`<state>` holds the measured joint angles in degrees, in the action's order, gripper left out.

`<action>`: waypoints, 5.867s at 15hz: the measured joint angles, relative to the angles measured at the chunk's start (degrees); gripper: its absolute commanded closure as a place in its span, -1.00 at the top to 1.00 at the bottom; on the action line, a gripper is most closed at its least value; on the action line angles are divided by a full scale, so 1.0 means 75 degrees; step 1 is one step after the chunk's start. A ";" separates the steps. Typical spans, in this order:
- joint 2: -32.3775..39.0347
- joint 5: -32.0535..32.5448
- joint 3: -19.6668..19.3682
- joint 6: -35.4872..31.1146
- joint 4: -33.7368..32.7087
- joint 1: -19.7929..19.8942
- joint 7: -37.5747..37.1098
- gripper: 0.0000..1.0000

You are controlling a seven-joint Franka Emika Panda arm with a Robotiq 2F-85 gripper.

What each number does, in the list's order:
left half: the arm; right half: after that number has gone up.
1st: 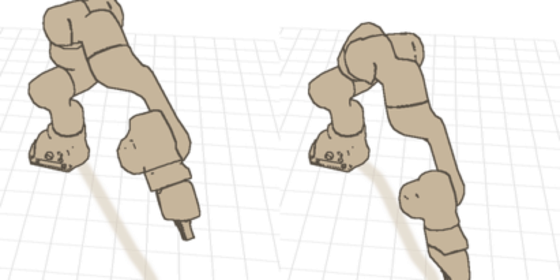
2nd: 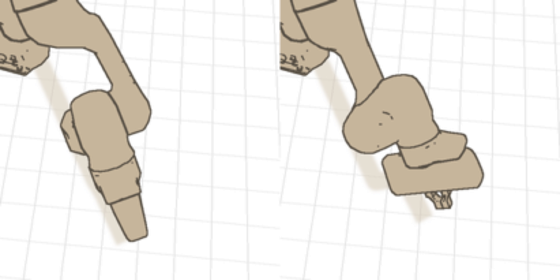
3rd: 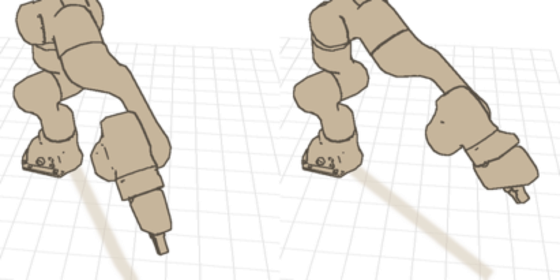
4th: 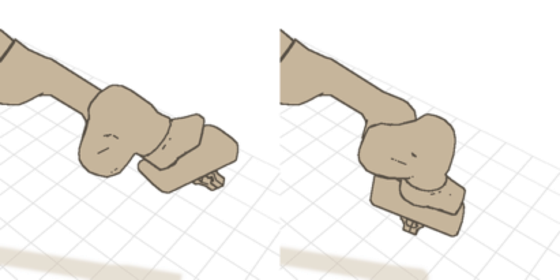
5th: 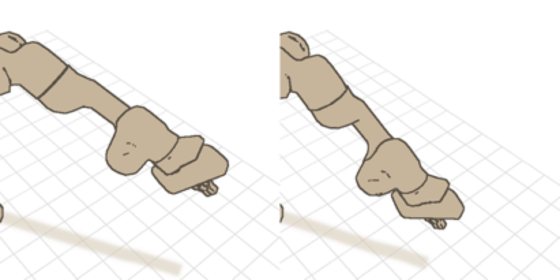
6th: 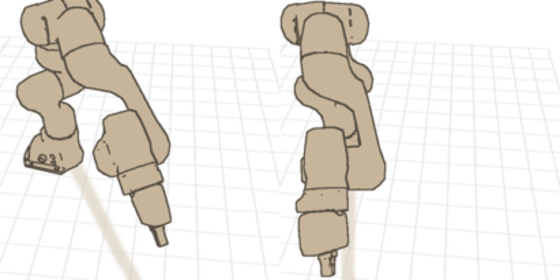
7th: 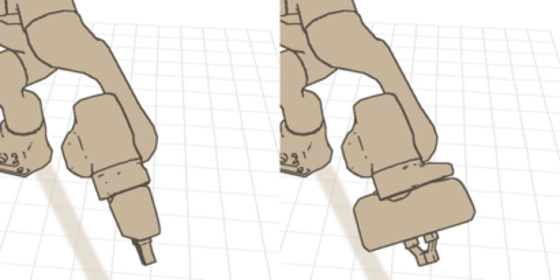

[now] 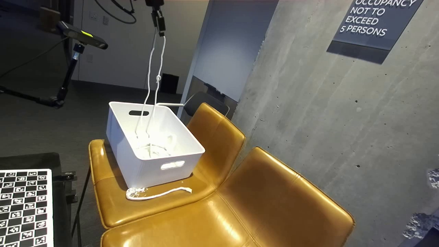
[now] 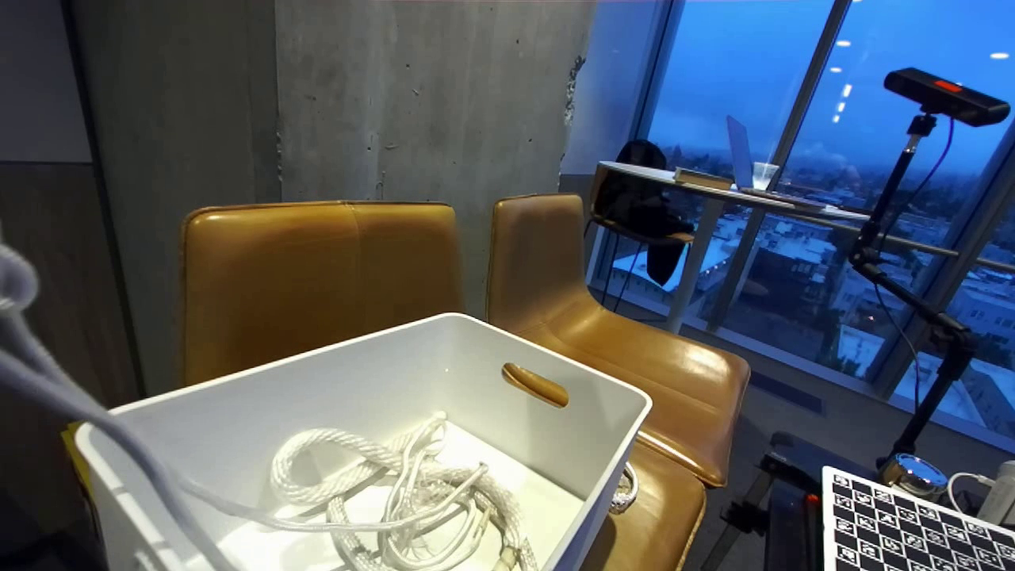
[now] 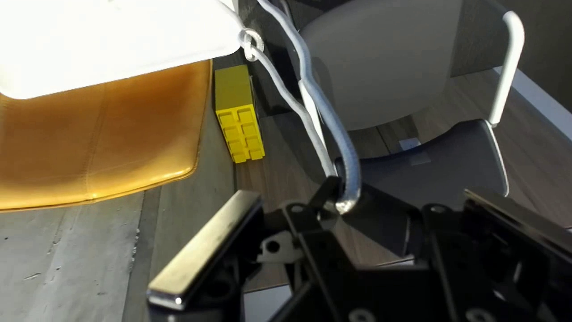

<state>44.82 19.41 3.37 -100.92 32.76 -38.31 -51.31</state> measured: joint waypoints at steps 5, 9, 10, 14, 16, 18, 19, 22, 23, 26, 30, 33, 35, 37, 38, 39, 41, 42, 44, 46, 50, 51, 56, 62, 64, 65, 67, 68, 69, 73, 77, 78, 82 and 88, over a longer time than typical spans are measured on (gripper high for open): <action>-0.0523 -0.0429 0.0022 0.0899 0.0284 0.0555 0.0192 -0.95; -0.0991 -0.0454 0.0019 0.1505 0.1167 0.0880 0.0195 -0.95; -0.1148 -0.0454 0.0016 0.1632 0.1483 0.0960 0.0195 -0.95; -0.1877 -0.0489 0.0016 0.1817 0.2984 0.1282 0.0334 -0.95; -0.2203 -0.0500 0.0016 0.1806 0.3800 0.1412 0.0487 -0.95; -0.2443 -0.0501 0.0016 0.1606 0.4623 0.1555 0.0674 -0.95; -0.2533 -0.0501 0.0016 0.1318 0.5044 0.1645 0.0816 -0.95; -0.2659 -0.0485 -0.0001 -0.0163 0.6391 0.1998 0.1238 -0.95; -0.2670 -0.0483 -0.0009 -0.0722 0.6836 0.2130 0.1344 -0.95; -0.2673 -0.0436 -0.0018 -0.2445 0.8266 0.2533 0.1585 -0.95; -0.2740 -0.0152 -0.0040 -0.4383 0.9987 0.2693 0.1618 -0.31; -0.2940 -0.0017 -0.0042 -0.5090 1.0647 0.2678 0.1607 0.06; -0.3299 -0.0017 -0.0042 -0.5247 1.0869 0.2682 0.1620 0.35; -0.3852 -0.0037 -0.0043 -0.5243 1.1014 0.2720 0.1686 0.62; -0.4193 -0.0082 -0.0044 -0.5164 1.1081 0.2767 0.1745 0.79; -0.4562 -0.0166 -0.0043 -0.5013 1.1170 0.2847 0.1834 0.91; -0.5306 -0.0342 -0.0046 -0.4741 1.1468 0.3139 0.2074 1.00; -0.5631 -0.0401 -0.0057 -0.4666 1.1673 0.3351 0.2213 1.00; -0.6107 -0.0419 -0.0127 -0.4646 1.2149 0.3845 0.2488 1.00; -0.6351 -0.0418 -0.0270 -0.4648 1.2625 0.4336 0.2792 1.00; -0.6275 -0.0407 -0.0555 -0.4820 1.3339 0.5088 0.3327 1.00; -0.6163 -0.0386 -0.0617 -0.4937 1.3455 0.5216 0.3387 1.00; -0.4982 -0.0074 -0.0937 -0.5683 1.3467 0.5507 0.3323 1.00; -0.3120 0.0088 -0.1297 -0.6264 1.2578 0.5298 0.3036 1.00; -0.2633 -0.0079 -0.1316 -0.6303 1.2209 0.5108 0.3026 1.00; -0.2451 -0.0202 -0.1316 -0.6310 1.2067 0.4984 0.3025 1.00; -0.2198 -0.0478 -0.1312 -0.6312 1.1879 0.4708 0.3025 1.00; -0.2112 -0.0610 -0.1310 -0.6312 1.1827 0.4572 0.3020 1.00; -0.2040 -0.0731 -0.1312 -0.6312 1.1790 0.4456 0.3015 1.00; -0.1799 -0.1036 -0.1311 -0.6312 1.1681 0.4285 0.3015 1.00; -0.1527 -0.1246 -0.1413 -0.6312 1.1471 0.4289 0.3016 1.00; -0.1456 -0.1293 -0.1450 -0.6312 1.1411 0.4291 0.3016 1.00; -0.1219 -0.1395 -0.1528 -0.6312 1.1190 0.4303 0.3019 1.00; -0.1133 -0.1789 -0.1390 -0.6287 1.1154 0.4271 0.3074 1.00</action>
<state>36.32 6.00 -7.05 -148.07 116.42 -6.27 -28.25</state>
